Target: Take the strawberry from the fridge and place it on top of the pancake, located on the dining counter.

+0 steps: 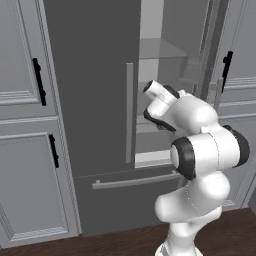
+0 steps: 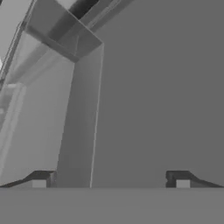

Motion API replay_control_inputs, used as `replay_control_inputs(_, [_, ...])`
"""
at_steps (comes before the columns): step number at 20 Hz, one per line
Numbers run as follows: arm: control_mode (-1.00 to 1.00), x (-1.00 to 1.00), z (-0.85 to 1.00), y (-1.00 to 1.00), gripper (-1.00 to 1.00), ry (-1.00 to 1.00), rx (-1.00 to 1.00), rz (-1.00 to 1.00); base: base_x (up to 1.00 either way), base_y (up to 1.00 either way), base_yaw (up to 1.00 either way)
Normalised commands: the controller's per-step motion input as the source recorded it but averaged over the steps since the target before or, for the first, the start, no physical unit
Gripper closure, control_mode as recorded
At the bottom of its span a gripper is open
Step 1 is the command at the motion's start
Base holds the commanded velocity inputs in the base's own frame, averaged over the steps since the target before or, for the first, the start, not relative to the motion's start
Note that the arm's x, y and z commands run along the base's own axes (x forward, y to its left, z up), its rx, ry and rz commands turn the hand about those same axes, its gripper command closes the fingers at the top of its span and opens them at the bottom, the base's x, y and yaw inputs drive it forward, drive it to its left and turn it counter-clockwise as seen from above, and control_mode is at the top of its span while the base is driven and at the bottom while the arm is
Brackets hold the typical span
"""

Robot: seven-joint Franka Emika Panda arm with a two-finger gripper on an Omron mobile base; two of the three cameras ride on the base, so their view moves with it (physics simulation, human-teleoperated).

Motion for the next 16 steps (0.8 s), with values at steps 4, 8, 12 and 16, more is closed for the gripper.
replay_control_inputs(4, [-1.0, -0.4, 0.0, -0.9, -1.0, 0.0, 0.0, -0.21, 0.0, 0.0, 0.0])
replay_control_inputs(8, [-1.0, -0.27, 0.0, -0.81, -1.0, 0.0, 0.0, -0.18, 0.0, 0.0, 0.0])
replay_control_inputs(12, [-1.0, -0.11, -0.02, -0.67, -1.0, -0.02, 0.01, -0.13, 0.0, 0.0, 0.0])
replay_control_inputs(16, [-1.0, -0.06, 0.0, -0.55, -1.0, -0.1, 0.03, -0.08, 0.0, 0.0, 0.0])
